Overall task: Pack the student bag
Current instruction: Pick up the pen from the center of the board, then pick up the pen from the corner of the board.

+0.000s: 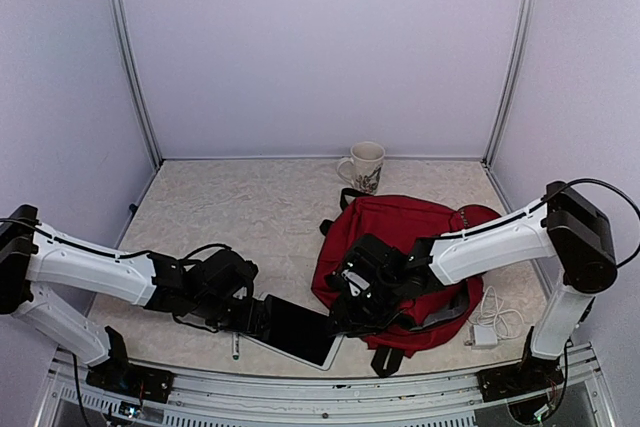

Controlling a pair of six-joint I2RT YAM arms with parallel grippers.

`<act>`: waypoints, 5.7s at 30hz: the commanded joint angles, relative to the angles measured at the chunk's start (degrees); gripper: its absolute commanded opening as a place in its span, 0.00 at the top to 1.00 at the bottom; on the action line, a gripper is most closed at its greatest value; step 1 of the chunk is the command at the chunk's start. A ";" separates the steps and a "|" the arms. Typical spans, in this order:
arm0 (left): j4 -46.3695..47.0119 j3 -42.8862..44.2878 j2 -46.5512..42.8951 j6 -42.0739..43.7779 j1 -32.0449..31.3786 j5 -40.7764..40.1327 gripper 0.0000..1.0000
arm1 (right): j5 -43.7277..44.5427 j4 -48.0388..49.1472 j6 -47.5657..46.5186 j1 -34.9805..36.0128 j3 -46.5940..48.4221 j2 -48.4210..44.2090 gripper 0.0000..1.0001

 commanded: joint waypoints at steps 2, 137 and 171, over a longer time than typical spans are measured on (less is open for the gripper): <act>1.21 -2.89 2.22 -2.35 -2.17 7.61 0.33 | 2.24 12.17 -4.81 -2.65 7.13 4.00 0.46; 15.51 11.40 23.46 5.15 2.77 8.93 0.32 | -24.52 15.76 -20.80 -21.15 -4.70 -9.60 0.83; 7.94 21.97 8.15 18.93 12.93 4.32 0.13 | -20.76 -1.42 -21.78 -29.74 0.53 -32.85 1.00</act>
